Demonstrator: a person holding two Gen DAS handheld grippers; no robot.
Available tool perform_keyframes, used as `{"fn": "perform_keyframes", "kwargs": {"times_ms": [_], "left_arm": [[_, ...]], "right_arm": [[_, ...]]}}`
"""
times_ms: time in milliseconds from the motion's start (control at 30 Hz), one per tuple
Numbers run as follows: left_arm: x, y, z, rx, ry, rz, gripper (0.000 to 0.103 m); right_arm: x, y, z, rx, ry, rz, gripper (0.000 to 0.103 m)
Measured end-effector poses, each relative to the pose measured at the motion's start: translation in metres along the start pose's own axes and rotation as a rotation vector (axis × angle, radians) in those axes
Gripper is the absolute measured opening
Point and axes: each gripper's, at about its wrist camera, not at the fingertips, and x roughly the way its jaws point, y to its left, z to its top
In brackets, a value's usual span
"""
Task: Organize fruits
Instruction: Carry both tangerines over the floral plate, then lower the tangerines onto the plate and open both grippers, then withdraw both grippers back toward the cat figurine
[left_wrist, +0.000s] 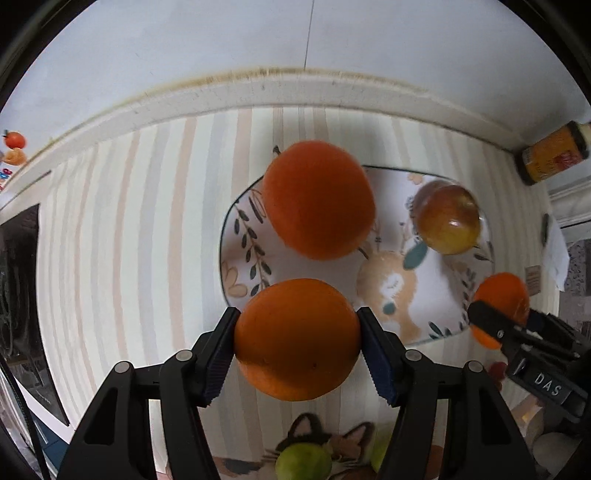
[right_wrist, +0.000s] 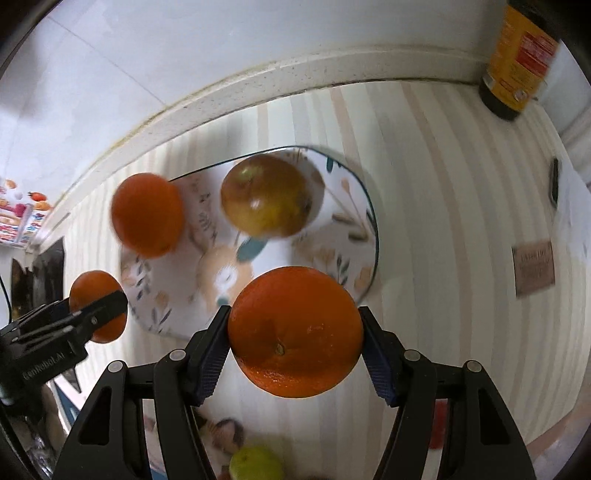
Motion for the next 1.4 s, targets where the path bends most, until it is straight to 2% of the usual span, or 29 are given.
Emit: {"fn": "perform_keyframes", "kwargs": {"times_ms": [67, 300, 500, 533, 567, 600, 633, 800, 1067, 1267, 1400], "left_arm": [[0.013, 0.000, 0.004, -0.010, 0.035, -0.004, 0.061], [0.037, 0.009, 0.005, -0.039, 0.084, 0.024, 0.062], [0.045, 0.006, 0.009, -0.046, 0.088, 0.038, 0.062], [0.045, 0.007, 0.009, -0.047, 0.085, 0.035, 0.062], [0.043, 0.008, 0.010, -0.049, 0.078, 0.029, 0.073], [0.037, 0.009, 0.012, -0.053, 0.064, 0.023, 0.088], [0.032, 0.012, 0.011, -0.057, 0.050, 0.018, 0.092], [0.011, 0.017, 0.007, -0.097, -0.001, -0.002, 0.094], [-0.039, 0.012, -0.022, -0.060, -0.112, 0.071, 0.094], [-0.082, 0.002, -0.063, -0.035, -0.211, 0.105, 0.094], [-0.105, 0.000, -0.090, -0.042, -0.278, 0.107, 0.094]], "right_arm": [[0.009, 0.000, 0.013, -0.002, 0.021, -0.018, 0.068], [0.029, 0.004, 0.025, -0.010, 0.043, -0.029, 0.068], [0.030, 0.002, 0.028, -0.006, 0.073, -0.009, 0.069], [0.033, 0.002, 0.029, -0.005, 0.078, -0.010, 0.071], [0.031, 0.002, 0.030, -0.001, 0.074, -0.003, 0.078], [0.027, 0.001, 0.031, 0.002, 0.075, 0.003, 0.097], [0.024, 0.001, 0.031, 0.002, 0.065, 0.003, 0.102], [0.000, 0.005, 0.024, -0.033, 0.013, -0.063, 0.102], [-0.041, 0.010, -0.012, -0.075, -0.061, -0.126, 0.102], [-0.075, 0.025, -0.041, -0.101, -0.137, -0.116, 0.102], [-0.107, 0.032, -0.065, -0.128, -0.201, -0.142, 0.102]]}}
